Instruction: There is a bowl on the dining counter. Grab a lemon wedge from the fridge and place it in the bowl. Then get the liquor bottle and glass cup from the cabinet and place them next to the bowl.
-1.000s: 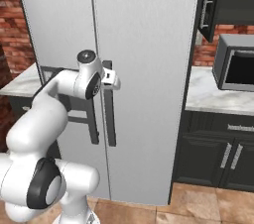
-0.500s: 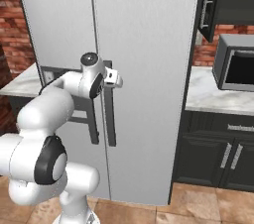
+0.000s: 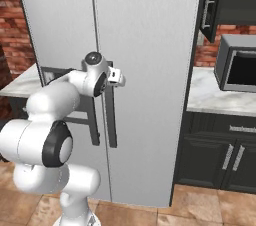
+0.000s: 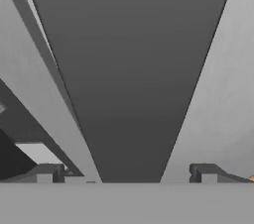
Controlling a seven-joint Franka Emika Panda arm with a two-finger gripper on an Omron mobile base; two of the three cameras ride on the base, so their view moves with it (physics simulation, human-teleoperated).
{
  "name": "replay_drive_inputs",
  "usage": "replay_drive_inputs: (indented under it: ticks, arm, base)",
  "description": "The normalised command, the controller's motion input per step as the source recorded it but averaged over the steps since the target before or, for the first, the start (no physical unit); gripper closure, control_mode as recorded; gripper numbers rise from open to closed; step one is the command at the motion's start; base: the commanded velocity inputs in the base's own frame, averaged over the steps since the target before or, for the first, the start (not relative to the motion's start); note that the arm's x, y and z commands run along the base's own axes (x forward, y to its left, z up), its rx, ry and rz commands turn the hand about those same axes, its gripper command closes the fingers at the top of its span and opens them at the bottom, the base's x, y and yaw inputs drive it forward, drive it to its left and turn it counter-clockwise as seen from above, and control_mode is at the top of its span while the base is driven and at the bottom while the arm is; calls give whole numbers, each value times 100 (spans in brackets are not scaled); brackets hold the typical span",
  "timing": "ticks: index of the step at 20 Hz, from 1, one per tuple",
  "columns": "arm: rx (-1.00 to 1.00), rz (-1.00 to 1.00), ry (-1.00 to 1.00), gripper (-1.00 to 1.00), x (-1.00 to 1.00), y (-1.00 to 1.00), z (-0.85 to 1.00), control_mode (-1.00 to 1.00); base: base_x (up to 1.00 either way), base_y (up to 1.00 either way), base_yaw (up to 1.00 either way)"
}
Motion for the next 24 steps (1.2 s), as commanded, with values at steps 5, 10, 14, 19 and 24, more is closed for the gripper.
replay_drive_inputs:
  ticks: [5, 10, 14, 19, 24]
  arm:
    - [0, 0, -1, -100, 42, 0, -18, -100]
    - [0, 0, -1, -100, 46, 0, -22, -100]
    - [-1, 0, 2, 100, 44, 3, -27, -100]
    - [-2, 0, 6, 100, 3, 1, -14, -100]
    - [0, -1, 0, 100, -42, -1, -14, -100]
  base:
    - [0, 0, 0]
    - [0, 0, 0]
    - [0, 0, 0]
    - [0, 0, 0]
    - [0, 0, 0]
